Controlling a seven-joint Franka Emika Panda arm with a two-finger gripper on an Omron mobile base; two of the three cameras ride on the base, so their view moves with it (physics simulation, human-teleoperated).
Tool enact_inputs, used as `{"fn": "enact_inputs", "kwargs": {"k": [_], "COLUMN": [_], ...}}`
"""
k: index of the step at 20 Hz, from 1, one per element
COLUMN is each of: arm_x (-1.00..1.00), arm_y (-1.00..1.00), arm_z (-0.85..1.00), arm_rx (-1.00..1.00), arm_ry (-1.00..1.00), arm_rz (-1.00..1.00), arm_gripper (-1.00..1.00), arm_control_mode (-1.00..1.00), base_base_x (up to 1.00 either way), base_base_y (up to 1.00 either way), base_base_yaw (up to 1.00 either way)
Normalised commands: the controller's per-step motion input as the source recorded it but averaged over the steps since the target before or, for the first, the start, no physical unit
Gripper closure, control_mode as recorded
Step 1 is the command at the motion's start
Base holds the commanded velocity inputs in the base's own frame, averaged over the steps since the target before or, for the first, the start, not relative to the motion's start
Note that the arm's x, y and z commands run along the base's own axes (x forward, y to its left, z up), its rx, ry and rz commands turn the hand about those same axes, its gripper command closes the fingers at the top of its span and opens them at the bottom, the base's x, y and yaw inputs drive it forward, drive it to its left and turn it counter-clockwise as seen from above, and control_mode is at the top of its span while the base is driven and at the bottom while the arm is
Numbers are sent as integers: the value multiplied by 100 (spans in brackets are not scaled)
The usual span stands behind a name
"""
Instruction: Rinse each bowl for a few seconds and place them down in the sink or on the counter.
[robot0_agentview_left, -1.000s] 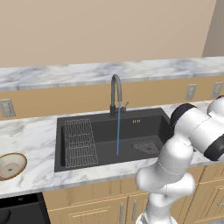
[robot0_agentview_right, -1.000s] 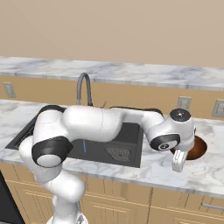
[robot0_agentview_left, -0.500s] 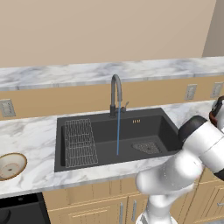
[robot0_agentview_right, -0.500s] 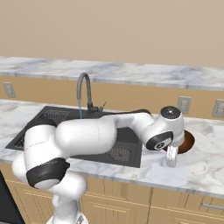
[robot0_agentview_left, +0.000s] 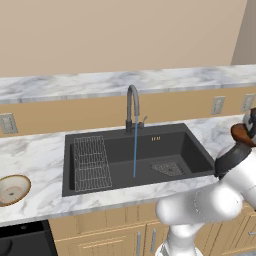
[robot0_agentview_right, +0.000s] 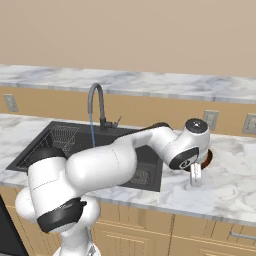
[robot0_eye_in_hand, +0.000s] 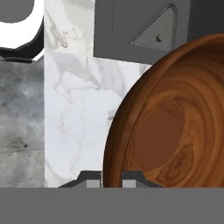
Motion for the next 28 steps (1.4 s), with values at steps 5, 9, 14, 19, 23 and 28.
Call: {"fn": "enact_inputs", "kwargs": {"k": [5, 9, 14, 19, 23, 28], "arm_x": [12, 17, 17, 17, 15, 18], "arm_y": [28, 35, 35, 35, 34, 29], "arm_z": [0, 0, 0, 0, 0, 0], "arm_rx": [-2, -1, -1, 0, 0, 0], "arm_ry": [-1, -1, 0, -1, -1, 1], "arm_rz": [13, 11, 9, 9, 10, 11], "arm_gripper": [100, 100, 100, 100, 100, 100], "arm_control_mode": [-100, -100, -100, -100, -100, -100], "base_base_x": [0, 0, 0, 0, 0, 0], "base_base_y": [0, 0, 0, 0, 0, 0], "base_base_yaw": [0, 0, 0, 0, 0, 0]}}
